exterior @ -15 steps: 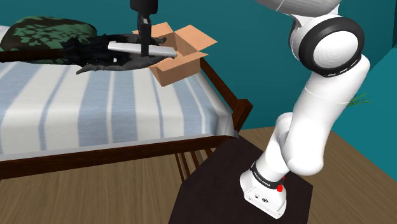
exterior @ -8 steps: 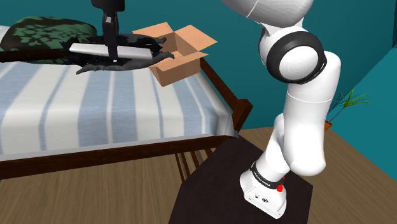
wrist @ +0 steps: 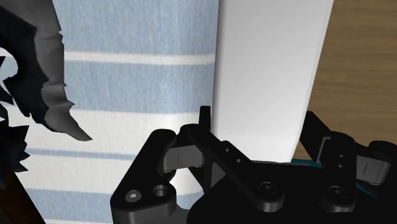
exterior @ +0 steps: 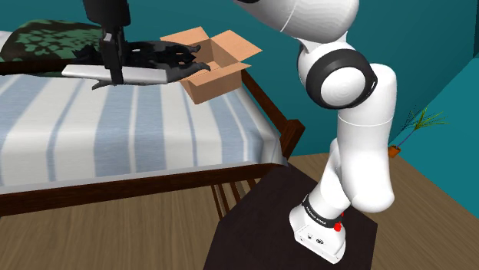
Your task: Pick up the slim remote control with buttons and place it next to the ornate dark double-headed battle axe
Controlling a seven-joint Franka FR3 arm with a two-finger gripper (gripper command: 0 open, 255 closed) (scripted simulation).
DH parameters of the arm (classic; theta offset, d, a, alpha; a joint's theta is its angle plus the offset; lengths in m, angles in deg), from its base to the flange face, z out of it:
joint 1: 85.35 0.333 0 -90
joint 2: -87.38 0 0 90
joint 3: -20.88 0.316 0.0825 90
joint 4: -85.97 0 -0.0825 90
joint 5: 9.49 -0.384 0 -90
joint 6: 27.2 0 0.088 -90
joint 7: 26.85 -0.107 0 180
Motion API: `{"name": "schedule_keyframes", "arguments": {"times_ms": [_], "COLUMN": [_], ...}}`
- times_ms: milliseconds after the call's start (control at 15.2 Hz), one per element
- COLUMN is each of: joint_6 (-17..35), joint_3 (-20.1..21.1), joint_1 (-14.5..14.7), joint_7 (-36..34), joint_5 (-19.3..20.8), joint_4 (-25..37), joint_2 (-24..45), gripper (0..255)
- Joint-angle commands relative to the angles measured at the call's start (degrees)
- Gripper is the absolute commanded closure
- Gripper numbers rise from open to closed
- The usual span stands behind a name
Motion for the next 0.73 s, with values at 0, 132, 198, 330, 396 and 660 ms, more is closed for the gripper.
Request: {"name": "schedule_keyframes", "arguments": {"times_ms": [0,132,198,330,396,660], "joint_6": [2.4,4.5,5.5,7.5,8.4,12.0], "joint_3": [0.0,0.0,0.0,0.0,0.0,0.0], "joint_1": [0.0,-0.1,-0.1,-0.1,-0.1,-0.1], "joint_7": [0.0,0.0,0.0,-0.1,-0.1,-0.1], "joint_5": [0.0,0.0,0.0,0.0,0.0,0.0], "joint_4": [-3.5,-6.5,-7.9,-10.6,-11.8,-16.3], "joint_2": [-1.2,-2.1,-2.5,-3.2,-3.5,-4.4], "gripper": [255,255,255,255,255,255]}}
